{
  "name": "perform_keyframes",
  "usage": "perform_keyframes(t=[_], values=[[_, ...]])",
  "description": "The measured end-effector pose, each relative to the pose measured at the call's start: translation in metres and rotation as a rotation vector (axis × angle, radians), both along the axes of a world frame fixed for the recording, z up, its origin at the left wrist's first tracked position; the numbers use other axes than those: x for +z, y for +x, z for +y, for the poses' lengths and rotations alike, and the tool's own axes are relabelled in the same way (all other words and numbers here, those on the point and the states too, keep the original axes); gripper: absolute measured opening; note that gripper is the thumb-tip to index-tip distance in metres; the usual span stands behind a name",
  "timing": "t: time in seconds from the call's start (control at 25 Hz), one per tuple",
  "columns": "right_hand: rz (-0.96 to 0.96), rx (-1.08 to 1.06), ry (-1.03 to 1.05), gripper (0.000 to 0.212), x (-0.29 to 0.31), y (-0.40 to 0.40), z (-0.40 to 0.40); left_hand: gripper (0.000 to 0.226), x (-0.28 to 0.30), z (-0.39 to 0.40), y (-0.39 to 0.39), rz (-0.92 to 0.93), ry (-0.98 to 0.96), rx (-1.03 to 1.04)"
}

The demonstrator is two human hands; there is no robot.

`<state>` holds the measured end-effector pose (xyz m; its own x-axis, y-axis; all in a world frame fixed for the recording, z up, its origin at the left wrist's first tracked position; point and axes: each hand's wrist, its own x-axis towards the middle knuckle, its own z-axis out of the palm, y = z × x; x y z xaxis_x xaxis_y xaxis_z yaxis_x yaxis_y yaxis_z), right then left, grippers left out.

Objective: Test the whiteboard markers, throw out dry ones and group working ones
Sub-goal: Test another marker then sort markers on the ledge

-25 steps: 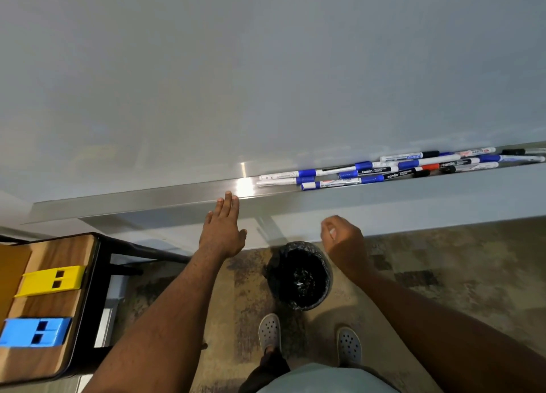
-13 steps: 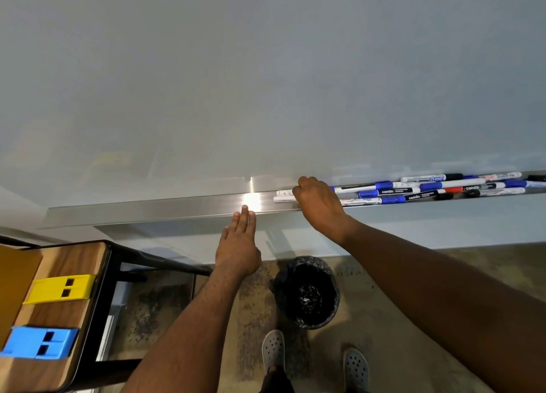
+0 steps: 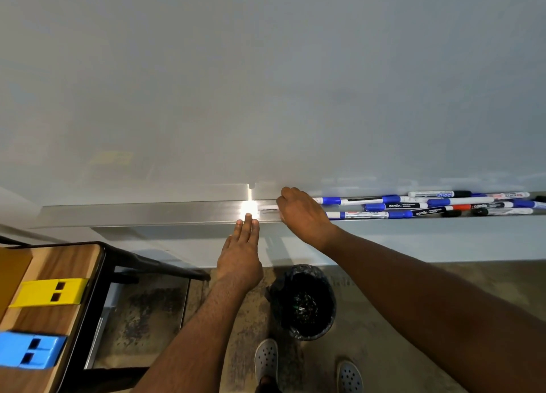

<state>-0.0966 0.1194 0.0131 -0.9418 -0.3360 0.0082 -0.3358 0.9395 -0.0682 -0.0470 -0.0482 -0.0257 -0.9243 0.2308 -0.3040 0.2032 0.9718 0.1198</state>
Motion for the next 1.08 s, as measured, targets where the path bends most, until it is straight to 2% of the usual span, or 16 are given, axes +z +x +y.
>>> perform_keyframes(t=[0.08, 0.16, 0.28, 0.4, 0.48, 0.56, 0.64, 0.72, 0.8, 0.92, 1.08], values=[[0.066, 0.014, -0.132, 0.028, 0.008, -0.002, -0.007, 0.095, -0.001, 0.0, 0.001, -0.004, 0.008, 0.005], [0.149, 0.001, -0.351, 0.026, 0.026, 0.001, -0.011, 0.096, 0.0, 0.0, 0.001, -0.012, 0.019, 0.013], [0.209, -0.197, -0.861, 0.019, 0.062, 0.014, -0.011, 0.095, 0.004, 0.001, 0.0, -0.051, 0.028, 0.005], [0.114, -0.506, -1.393, 0.017, 0.095, 0.024, 0.002, 0.089, 0.014, -0.002, -0.004, -0.117, 0.065, -0.014], [-0.014, -0.635, -1.622, 0.014, 0.106, 0.031, 0.018, 0.076, 0.025, -0.003, -0.005, -0.137, 0.128, -0.013], [-0.09, -0.67, -1.788, 0.011, 0.11, 0.043, 0.034, 0.052, 0.046, 0.009, 0.0, -0.049, 0.357, 0.114], [-0.136, -0.643, -1.888, 0.007, 0.112, 0.054, 0.045, 0.058, 0.082, 0.035, 0.009, -0.012, 0.818, 0.452], [-0.184, -0.601, -1.924, 0.006, 0.113, 0.064, 0.048, 0.062, 0.116, 0.063, 0.013, -0.156, 1.184, 0.62], [-0.214, -0.599, -1.895, 0.006, 0.116, 0.074, 0.044, 0.062, 0.139, 0.085, 0.017, -0.205, 1.268, 0.617], [-0.212, -0.63, -1.842, 0.013, 0.123, 0.086, 0.048, 0.049, 0.152, 0.098, 0.019, -0.123, 1.316, 0.657], [-0.374, -0.595, -1.785, 0.027, 0.129, 0.102, 0.041, 0.038, 0.161, 0.117, 0.025, -0.133, 1.35, 0.654]])
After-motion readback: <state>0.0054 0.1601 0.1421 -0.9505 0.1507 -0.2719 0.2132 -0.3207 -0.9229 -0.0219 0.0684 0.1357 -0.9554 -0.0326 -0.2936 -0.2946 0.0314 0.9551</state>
